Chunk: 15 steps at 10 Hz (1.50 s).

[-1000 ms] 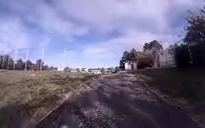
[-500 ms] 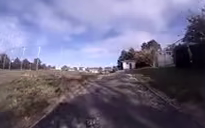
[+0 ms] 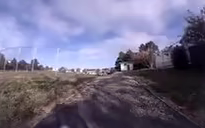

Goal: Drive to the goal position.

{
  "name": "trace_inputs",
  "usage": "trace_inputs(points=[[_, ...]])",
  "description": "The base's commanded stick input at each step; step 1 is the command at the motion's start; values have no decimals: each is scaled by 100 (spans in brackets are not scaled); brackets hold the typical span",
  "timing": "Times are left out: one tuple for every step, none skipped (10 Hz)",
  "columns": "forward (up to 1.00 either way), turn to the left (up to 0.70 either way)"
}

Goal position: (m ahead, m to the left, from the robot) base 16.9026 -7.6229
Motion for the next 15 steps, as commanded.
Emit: trace_inputs(points=[[70, -12], [70, -12], [70, -12], [70, -12], [70, -12], [70, -12], [70, -12], [70, -12], [70, -12], [70, -12], [70, -12], [70, -12], [70, -12], [70, -12], [70, -12]])
